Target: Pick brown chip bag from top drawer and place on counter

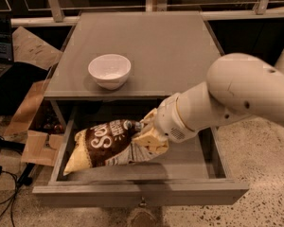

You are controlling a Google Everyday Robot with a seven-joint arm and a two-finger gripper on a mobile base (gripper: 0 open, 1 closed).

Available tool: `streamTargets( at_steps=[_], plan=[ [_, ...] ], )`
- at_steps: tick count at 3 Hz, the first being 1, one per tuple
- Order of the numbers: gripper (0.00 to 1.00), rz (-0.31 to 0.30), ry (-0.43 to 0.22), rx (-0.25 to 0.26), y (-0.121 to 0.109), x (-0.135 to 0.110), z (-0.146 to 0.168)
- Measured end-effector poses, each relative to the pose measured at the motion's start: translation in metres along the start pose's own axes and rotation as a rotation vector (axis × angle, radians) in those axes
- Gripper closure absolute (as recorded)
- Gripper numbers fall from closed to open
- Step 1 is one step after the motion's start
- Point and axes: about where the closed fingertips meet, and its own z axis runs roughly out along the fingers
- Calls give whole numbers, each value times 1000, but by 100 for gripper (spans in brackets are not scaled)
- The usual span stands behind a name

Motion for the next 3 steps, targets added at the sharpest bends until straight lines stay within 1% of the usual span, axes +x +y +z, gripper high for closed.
streamTargets(
  at_steps=[2,3],
  plan=[
    [100,-114,-22,26,-7,-57,-51],
    [100,-166,-42,47,-15,-86,-68]
  ],
)
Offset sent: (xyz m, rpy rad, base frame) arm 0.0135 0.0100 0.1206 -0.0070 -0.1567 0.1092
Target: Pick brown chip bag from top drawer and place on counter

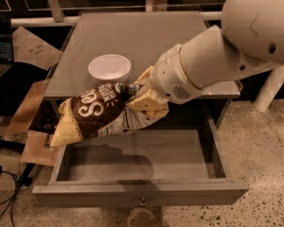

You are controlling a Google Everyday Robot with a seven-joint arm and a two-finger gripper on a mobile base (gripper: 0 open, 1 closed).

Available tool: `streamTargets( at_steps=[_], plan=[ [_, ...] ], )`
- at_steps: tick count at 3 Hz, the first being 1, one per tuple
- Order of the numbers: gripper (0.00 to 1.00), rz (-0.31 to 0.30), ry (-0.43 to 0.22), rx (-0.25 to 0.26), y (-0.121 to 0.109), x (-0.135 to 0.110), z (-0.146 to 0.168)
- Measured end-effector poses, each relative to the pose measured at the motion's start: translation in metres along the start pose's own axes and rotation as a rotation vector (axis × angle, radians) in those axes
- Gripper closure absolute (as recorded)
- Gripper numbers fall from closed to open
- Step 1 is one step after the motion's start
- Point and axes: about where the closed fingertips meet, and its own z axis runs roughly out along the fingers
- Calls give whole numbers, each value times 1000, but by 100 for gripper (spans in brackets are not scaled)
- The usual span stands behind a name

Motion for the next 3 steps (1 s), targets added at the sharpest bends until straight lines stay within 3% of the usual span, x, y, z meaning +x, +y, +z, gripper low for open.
streamTargets(
  at_steps=[2,3],
  plan=[
    [100,1,-15,32,-5,-13,-15],
    [100,-34,-19,112,-23,-36,-42]
  ],
)
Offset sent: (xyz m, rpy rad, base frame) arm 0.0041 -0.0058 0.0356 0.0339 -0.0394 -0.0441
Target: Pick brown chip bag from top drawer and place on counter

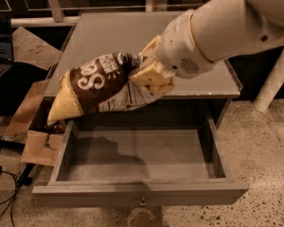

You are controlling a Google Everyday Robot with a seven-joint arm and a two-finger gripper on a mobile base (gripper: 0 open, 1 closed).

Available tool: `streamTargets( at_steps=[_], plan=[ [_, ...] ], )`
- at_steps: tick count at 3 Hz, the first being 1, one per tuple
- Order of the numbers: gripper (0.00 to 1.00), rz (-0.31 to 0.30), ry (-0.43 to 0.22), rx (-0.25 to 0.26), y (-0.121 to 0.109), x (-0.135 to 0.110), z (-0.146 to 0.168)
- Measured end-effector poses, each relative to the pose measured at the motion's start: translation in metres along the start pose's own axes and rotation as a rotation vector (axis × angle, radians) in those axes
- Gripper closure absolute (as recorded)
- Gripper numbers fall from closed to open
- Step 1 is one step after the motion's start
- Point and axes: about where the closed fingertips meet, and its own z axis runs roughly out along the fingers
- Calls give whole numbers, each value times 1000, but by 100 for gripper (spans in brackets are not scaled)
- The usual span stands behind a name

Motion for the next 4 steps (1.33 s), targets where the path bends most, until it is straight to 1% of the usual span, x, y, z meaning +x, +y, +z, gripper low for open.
streamTargets(
  at_steps=[1,2,3,4],
  plan=[
    [100,-37,-5,69,-31,-21,-12],
    [100,-53,9,140,-62,-38,-13],
    [100,-38,34,202,-97,-46,-4],
    [100,-30,63,239,-127,-48,10]
  ],
)
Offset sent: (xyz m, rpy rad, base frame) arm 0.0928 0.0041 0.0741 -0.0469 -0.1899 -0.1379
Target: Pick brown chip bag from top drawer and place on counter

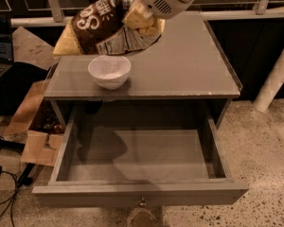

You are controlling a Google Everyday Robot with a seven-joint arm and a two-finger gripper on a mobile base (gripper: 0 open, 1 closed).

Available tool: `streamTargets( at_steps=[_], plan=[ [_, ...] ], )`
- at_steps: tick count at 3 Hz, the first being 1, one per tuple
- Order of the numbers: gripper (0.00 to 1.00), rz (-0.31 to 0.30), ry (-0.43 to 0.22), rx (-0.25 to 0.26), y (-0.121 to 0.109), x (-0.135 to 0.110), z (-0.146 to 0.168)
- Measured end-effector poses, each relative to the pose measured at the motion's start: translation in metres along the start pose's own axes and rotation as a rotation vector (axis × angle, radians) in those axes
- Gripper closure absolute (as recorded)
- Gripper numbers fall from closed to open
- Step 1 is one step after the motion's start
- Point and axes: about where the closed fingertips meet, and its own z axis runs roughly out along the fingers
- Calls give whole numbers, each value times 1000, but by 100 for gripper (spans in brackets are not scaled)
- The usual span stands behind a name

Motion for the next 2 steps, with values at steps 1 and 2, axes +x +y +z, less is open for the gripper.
streamTargets(
  at_steps=[1,2],
  plan=[
    [100,0,-1,0,0,-1,0],
    [100,19,12,59,-14,3,4]
  ],
)
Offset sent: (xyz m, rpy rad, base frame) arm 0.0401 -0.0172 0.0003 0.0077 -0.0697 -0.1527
